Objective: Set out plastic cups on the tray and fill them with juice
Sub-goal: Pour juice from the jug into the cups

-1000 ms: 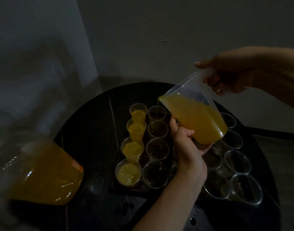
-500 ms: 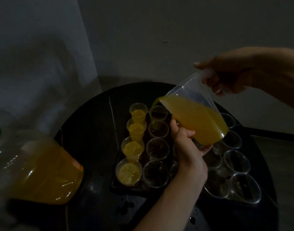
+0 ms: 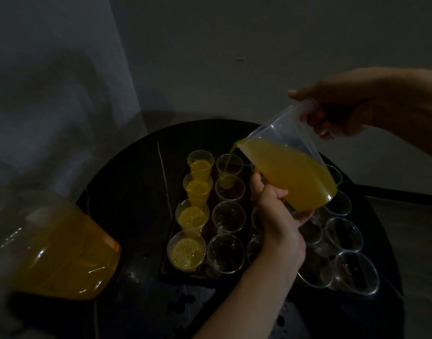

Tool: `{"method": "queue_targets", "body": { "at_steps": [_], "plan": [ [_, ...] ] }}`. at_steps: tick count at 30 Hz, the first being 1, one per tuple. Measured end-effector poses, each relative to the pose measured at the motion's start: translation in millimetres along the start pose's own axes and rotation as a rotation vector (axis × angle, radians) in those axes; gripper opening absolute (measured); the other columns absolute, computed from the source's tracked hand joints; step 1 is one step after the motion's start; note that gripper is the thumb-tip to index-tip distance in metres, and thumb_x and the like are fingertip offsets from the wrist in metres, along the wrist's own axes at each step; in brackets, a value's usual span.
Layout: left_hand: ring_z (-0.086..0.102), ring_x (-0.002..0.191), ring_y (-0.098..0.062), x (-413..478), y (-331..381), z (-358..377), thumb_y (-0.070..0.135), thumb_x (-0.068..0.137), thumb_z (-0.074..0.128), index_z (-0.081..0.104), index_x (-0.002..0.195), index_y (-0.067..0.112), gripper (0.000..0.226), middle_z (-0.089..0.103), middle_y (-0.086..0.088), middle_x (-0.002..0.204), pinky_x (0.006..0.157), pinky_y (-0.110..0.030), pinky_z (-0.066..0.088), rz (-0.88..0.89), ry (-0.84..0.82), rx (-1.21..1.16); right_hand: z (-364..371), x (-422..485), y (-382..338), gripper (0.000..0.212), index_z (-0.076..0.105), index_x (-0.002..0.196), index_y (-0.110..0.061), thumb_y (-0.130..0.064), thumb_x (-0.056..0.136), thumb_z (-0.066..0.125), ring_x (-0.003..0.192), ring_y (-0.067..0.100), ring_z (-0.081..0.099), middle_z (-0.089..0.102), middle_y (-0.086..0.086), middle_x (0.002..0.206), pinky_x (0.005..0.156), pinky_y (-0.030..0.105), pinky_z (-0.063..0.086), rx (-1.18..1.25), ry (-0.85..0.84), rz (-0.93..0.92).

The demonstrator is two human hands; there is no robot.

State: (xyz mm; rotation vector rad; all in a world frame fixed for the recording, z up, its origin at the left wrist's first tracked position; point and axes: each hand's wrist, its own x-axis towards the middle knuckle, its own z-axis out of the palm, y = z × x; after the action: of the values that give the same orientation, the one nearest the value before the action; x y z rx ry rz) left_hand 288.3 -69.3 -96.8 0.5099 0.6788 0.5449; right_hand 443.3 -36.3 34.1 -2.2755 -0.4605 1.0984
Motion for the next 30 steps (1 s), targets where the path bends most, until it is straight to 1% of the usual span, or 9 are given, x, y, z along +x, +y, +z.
{"method": "queue_targets", "body": {
  "at_steps": [6,10,13,17,21,27,30],
  "plan": [
    [0.052,0.118,-0.033,0.4,-0.1,2.7,0.011,0.086,0.043,0.044,0.139,0.054,0.068,0.046,-0.005,0.138,0.092,-0.063,0.052,-0.01,-0.011,-0.01,-2.8,-1.2,-1.3,0.052,0.057,0.067,-0.015,-0.057,0.096,0.05,0.047,0.015,0.038,0.042,0.0,0.046,0.057,0.03,0.033,-0.02,0.017,0.002],
    [0.053,0.118,-0.033,-0.4,-0.7,3.3,0.011,0.087,0.042,0.044,0.139,0.054,0.068,0.047,-0.007,0.138,0.092,-0.063,0.052,-0.007,-0.019,-0.01,-4.0,-2.1,-0.9,0.052,0.058,0.065,-0.014,-0.056,0.095,0.053,0.044,0.014,0.039,0.043,0.0,0.049,0.056,0.029,0.033,0.012,0.022,0.006],
    [0.052,0.118,-0.033,-0.4,-1.5,4.7,0.011,0.086,0.043,0.045,0.139,0.055,0.069,0.047,-0.006,0.139,0.091,-0.062,0.052,-0.008,-0.024,-0.012,-5.4,-3.9,-1.1,0.052,0.057,0.064,-0.014,-0.055,0.096,0.052,0.04,0.014,0.039,0.041,0.0,0.046,0.055,0.029,0.032,0.017,0.017,-0.002],
    [0.053,0.117,-0.033,-0.8,-1.7,6.0,0.01,0.086,0.043,0.045,0.138,0.054,0.068,0.047,-0.007,0.138,0.091,-0.062,0.053,-0.015,-0.014,-0.022,-6.2,-6.4,-1.3,0.05,0.058,0.067,-0.014,-0.055,0.095,0.053,0.047,0.014,0.04,0.042,0.0,0.049,0.057,0.03,0.035,-0.005,0.038,-0.005],
    [0.053,0.117,-0.034,-0.7,-2.9,6.0,0.011,0.086,0.042,0.045,0.139,0.053,0.068,0.047,-0.007,0.137,0.091,-0.062,0.053,-0.012,-0.013,-0.02,-6.8,-4.3,0.9,0.049,0.058,0.066,-0.015,-0.055,0.094,0.055,0.041,0.014,0.04,0.042,0.0,0.049,0.054,0.03,0.034,0.004,0.026,0.002],
    [0.053,0.117,-0.034,-0.1,-4.2,5.6,0.011,0.086,0.042,0.045,0.138,0.054,0.067,0.048,-0.007,0.136,0.092,-0.063,0.052,-0.013,-0.019,-0.017,-6.6,-6.0,2.4,0.052,0.058,0.066,-0.013,-0.055,0.096,0.051,0.047,0.014,0.038,0.041,0.0,0.05,0.055,0.03,0.033,-0.013,0.014,-0.005],
    [0.053,0.117,-0.034,-1.0,-4.9,4.8,0.011,0.086,0.042,0.045,0.139,0.053,0.067,0.048,-0.007,0.136,0.091,-0.063,0.052,-0.017,-0.017,-0.019,-4.4,-6.6,3.5,0.052,0.056,0.067,-0.013,-0.055,0.097,0.05,0.046,0.014,0.036,0.04,-0.001,0.047,0.055,0.029,0.032,-0.014,0.011,-0.015]
  ]
}}
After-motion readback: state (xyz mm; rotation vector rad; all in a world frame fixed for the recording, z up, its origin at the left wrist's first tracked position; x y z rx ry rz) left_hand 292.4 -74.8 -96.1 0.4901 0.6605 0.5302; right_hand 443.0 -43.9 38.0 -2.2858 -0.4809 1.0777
